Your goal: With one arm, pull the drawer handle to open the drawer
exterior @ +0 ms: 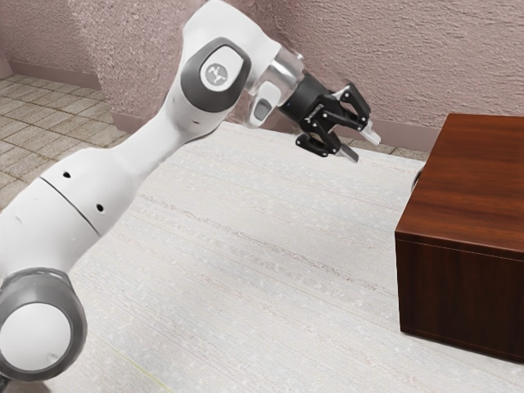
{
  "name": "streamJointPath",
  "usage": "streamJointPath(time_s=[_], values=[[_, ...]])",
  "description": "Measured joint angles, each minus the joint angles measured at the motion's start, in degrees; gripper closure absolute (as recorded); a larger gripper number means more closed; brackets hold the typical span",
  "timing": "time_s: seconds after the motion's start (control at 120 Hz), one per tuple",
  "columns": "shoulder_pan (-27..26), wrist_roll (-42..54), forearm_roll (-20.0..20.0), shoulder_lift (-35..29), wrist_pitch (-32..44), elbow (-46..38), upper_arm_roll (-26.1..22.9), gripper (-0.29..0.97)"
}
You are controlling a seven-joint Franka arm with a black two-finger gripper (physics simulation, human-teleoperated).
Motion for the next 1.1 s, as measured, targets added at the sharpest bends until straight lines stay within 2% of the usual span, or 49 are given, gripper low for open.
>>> streamJointPath(time_s=[0.158, 0.358, 0.767, 0.933, 1.1], values=[[-1.67, 5.98, 0.11, 1.25, 0.86, 0.07, 0.10, 0.49], [-3.11, 11.24, 0.19, 2.54, 1.93, -0.01, 0.61, 0.49], [-5.32, 11.26, 0.18, 4.33, 3.54, -0.07, 0.70, 0.49], [-6.34, 11.26, 0.09, 5.12, 4.17, -0.11, 2.55, 0.52], [-6.33, 11.27, -0.25, 5.27, 4.79, -0.18, 3.24, 0.65]])
